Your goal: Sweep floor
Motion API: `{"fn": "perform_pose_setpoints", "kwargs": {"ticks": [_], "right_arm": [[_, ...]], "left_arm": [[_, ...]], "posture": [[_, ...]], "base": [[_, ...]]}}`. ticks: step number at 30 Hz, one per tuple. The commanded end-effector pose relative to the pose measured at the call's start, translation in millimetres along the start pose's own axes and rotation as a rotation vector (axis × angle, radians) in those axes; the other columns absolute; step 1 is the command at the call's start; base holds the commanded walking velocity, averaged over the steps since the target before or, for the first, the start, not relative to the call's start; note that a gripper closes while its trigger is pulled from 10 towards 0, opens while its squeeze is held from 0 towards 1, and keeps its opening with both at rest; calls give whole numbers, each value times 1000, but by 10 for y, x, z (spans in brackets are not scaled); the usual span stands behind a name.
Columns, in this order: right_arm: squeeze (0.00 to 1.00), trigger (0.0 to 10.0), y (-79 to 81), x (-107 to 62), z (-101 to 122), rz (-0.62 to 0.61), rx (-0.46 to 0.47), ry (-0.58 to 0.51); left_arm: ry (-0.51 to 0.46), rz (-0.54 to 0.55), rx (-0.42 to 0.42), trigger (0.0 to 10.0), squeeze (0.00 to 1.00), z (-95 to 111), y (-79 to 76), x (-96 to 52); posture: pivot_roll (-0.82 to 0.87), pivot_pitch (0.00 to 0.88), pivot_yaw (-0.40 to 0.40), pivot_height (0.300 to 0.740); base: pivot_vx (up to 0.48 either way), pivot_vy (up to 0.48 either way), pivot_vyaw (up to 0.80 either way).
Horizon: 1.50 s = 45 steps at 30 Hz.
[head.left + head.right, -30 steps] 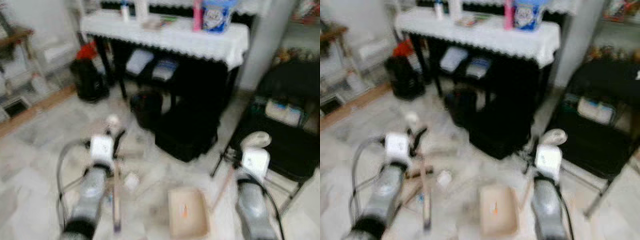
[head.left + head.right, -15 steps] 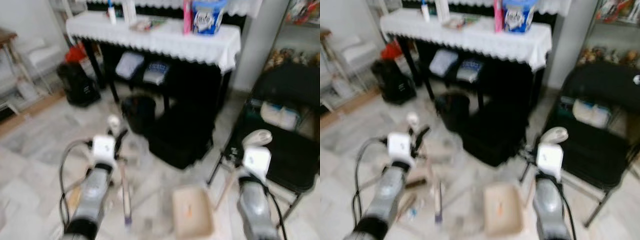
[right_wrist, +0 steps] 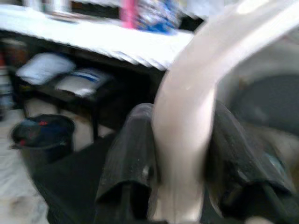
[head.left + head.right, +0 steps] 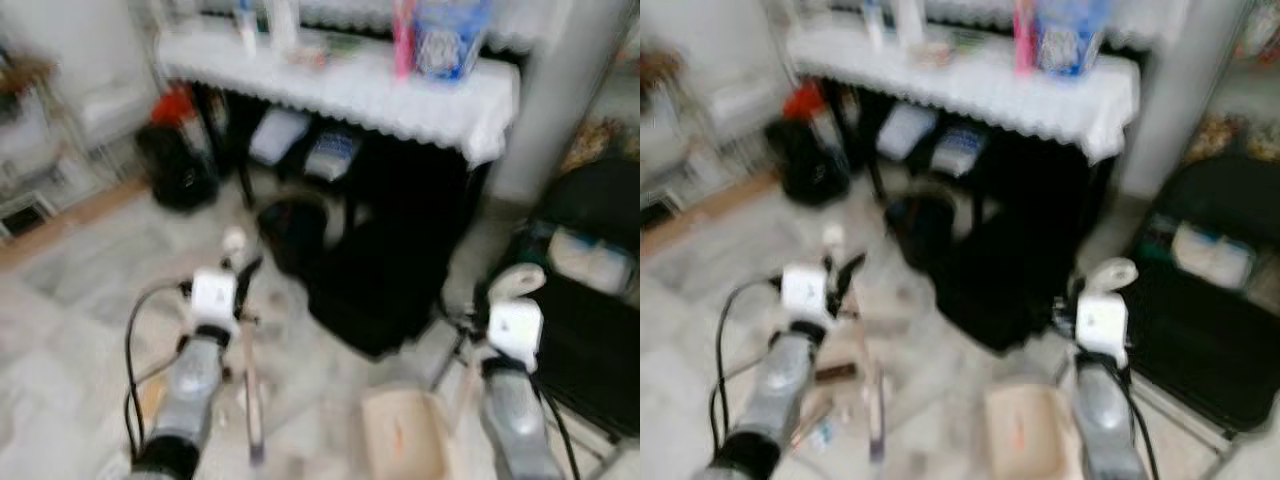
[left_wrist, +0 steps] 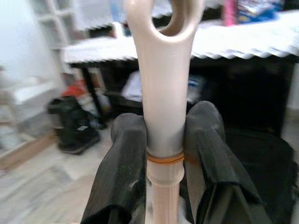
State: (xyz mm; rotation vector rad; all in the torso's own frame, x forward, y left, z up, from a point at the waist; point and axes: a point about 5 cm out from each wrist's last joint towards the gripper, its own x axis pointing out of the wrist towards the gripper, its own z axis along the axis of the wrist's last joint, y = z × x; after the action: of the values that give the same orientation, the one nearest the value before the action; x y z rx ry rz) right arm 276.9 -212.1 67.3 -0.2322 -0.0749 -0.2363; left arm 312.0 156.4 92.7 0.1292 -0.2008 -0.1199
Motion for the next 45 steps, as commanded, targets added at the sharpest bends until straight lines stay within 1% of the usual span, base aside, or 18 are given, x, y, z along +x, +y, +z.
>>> {"fn": "perform_pose_setpoints", "kwargs": {"ticks": [1,13,17,19,24,33,45], "right_arm": [[0,10000,77,47,110,4,36,-44],[0,10000,74,28,94,-1,39,-38],[0,10000,73,19,72,-11,64,-20],[0,10000,78,11,58,-12,70,-11],[0,10000,89,-14,36,-9,58,-5],[0,10000,94,-29,36,-16,53,-8],[0,10000,112,-124,-66,-15,46,28]], "left_arm": [[-36,20,23,10000,0,65,91,20],[-38,2,24,10000,0,73,75,17],[-41,-10,21,10000,0,77,61,18],[-46,-16,5,10000,0,81,54,15],[-47,-19,5,10000,0,87,56,11],[-38,-28,10,10000,0,68,56,-5],[-3,-63,2,10000,0,13,24,-59]], "posture": [[-44,0,40,740],[-44,0,45,740],[-44,0,49,740],[-44,0,50,740],[-43,0,52,740],[-40,0,56,740],[-37,0,65,740]], "base": [[292,0,0],[285,0,0],[287,0,0],[0,0,-400],[0,0,-741],[0,0,0],[0,0,0]]}}
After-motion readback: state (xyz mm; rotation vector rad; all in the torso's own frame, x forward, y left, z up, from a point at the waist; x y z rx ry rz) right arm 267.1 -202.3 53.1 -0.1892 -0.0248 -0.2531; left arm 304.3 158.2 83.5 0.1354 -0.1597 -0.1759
